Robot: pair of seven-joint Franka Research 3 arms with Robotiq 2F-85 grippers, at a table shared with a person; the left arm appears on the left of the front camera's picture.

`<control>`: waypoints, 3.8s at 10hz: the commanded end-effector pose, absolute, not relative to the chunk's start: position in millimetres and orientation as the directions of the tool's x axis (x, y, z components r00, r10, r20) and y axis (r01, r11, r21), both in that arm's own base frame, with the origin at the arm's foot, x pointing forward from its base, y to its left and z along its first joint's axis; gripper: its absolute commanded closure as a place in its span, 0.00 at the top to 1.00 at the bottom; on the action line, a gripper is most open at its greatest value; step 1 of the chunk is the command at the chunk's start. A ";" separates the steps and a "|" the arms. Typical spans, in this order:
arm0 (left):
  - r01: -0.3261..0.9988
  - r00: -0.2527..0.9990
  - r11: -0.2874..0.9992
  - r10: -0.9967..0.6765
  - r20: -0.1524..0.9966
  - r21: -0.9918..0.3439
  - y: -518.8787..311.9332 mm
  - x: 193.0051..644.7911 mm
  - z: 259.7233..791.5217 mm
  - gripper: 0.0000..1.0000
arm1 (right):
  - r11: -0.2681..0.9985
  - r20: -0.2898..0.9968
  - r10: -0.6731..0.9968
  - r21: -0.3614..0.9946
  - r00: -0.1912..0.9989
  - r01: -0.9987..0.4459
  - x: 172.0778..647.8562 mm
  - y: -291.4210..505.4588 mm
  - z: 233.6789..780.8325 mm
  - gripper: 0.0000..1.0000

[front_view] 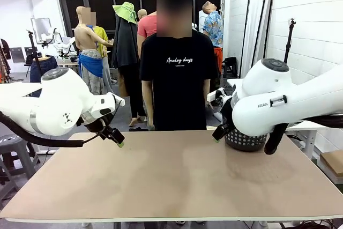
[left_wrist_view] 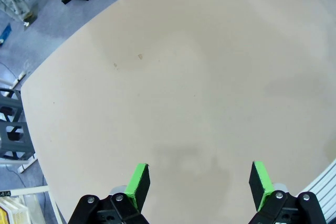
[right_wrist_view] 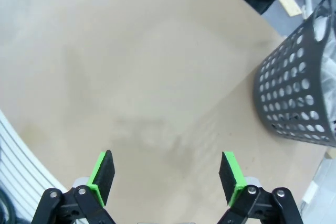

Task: Fold the training pants.
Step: Grab both ends of the Training pants handed by a person.

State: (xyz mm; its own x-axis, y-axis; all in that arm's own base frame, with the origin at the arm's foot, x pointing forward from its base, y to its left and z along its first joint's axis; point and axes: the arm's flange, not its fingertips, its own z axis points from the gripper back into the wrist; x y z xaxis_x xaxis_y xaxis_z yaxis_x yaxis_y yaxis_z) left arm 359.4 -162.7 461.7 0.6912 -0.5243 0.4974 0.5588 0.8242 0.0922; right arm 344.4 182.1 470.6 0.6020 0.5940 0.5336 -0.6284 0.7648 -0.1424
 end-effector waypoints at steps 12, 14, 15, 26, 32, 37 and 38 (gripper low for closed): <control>0.582 0.560 0.790 -0.562 0.609 0.194 -178.7 315.6 537.9 1.00 | 0.763 0.643 0.562 -0.159 0.521 -0.627 308.8 171.3 530.5 1.00; 0.577 0.573 0.796 -0.553 0.605 0.181 -178.3 318.3 535.5 1.00 | 0.775 0.638 0.560 -0.179 0.528 -0.606 308.1 171.7 528.8 1.00; 0.584 0.556 0.790 -0.558 0.617 0.187 -177.6 321.7 542.8 1.00 | 0.782 0.630 0.566 -0.208 0.531 -0.587 311.8 171.2 523.5 1.00; 0.584 0.556 0.790 -0.558 0.617 0.187 -177.6 321.7 542.8 1.00 | 0.767 0.645 0.563 -0.175 0.516 -0.618 312.7 172.0 535.0 1.00; 0.584 0.556 0.790 -0.558 0.617 0.187 -177.6 321.7 542.8 1.00 | 0.767 0.645 0.563 -0.175 0.516 -0.618 312.7 172.0 535.0 1.00; 0.584 0.556 0.790 -0.558 0.617 0.187 -177.6 321.7 542.8 1.00 | 0.767 0.645 0.563 -0.175 0.516 -0.618 312.7 172.0 535.0 1.00; 0.584 0.556 0.790 -0.558 0.617 0.187 -177.6 321.7 542.8 1.00 | 0.767 0.645 0.563 -0.175 0.516 -0.618 312.7 172.0 535.0 1.00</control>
State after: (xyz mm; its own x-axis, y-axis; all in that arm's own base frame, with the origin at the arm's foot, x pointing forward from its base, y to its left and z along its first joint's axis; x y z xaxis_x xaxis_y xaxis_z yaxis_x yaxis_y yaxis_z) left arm 322.0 -177.5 542.3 0.5570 -0.5578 0.6153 0.5845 0.7896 0.1867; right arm 312.8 171.8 535.0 0.5146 0.5677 0.6426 -0.6152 0.7665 -0.1845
